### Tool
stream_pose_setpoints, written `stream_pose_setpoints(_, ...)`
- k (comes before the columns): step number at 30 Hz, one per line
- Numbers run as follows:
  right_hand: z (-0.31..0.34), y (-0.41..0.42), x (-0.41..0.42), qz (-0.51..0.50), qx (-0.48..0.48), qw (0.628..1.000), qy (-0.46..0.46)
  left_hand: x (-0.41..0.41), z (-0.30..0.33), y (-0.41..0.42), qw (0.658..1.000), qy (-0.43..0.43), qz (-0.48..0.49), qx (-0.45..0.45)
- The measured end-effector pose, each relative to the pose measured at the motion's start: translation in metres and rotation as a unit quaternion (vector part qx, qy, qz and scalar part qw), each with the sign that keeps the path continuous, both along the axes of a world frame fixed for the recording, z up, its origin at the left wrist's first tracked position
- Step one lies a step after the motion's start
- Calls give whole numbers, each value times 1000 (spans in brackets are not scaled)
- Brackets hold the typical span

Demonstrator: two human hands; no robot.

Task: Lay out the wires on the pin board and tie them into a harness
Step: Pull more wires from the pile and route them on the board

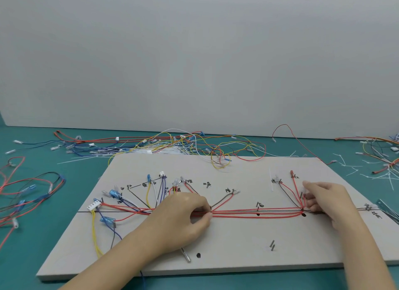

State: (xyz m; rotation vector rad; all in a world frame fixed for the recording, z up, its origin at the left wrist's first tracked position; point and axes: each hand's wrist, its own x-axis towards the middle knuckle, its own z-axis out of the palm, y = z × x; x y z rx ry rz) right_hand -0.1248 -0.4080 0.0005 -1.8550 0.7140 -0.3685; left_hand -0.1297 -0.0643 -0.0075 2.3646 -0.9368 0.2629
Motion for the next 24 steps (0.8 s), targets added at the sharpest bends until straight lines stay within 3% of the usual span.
stream_pose_setpoints(5, 6, 10, -5, -28, -140, 988, -55, 0, 0, 0, 1000, -3, 1, 2)
stream_pose_setpoints(17, 10, 14, -9, 64, -144, 987, -26, 1, 2, -1, 1000, 1, 2, -3)
stream_pose_setpoints(24, 9, 10, -10, 39, -100, 993, -46, 0, 2, -3, 1000, 10, 1, -11)
